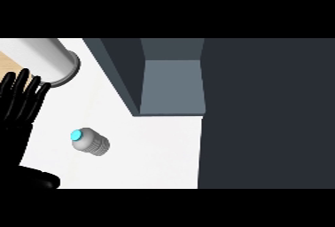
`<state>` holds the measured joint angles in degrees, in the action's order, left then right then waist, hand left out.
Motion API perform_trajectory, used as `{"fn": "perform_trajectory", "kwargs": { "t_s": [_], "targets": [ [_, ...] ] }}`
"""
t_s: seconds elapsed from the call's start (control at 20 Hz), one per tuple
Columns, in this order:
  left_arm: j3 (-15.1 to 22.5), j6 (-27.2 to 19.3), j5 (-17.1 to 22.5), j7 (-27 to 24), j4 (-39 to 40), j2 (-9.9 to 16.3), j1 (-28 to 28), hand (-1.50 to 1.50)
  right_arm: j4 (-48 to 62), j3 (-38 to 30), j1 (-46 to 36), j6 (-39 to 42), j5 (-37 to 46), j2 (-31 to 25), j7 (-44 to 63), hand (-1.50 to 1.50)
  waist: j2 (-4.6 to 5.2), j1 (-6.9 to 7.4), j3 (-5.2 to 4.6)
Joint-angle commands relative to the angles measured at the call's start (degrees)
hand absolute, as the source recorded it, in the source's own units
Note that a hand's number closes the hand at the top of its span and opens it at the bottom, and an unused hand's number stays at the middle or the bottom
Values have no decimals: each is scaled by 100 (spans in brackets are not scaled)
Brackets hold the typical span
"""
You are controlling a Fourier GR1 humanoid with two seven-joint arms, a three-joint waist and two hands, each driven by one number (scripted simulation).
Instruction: Pick up the bottled water, place it into the cabinet and close the cabinet
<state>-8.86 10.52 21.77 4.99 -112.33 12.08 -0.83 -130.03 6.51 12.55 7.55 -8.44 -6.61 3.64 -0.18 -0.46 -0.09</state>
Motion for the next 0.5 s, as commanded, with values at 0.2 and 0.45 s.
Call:
{"fn": "perform_trajectory", "kwargs": {
  "t_s": [0.2, 0.45],
  "targets": [
    [-632, 228, 880, 867, -583, 400, 525, -150, -1469, 463, 1393, 390, -281, -109, 347, -150, -1, 20, 11],
    [-620, 265, 301, 855, -499, 470, 683, -150, -1433, 481, 2076, 656, -313, -112, -209, -150, -1, -17, 12]
  ]
}}
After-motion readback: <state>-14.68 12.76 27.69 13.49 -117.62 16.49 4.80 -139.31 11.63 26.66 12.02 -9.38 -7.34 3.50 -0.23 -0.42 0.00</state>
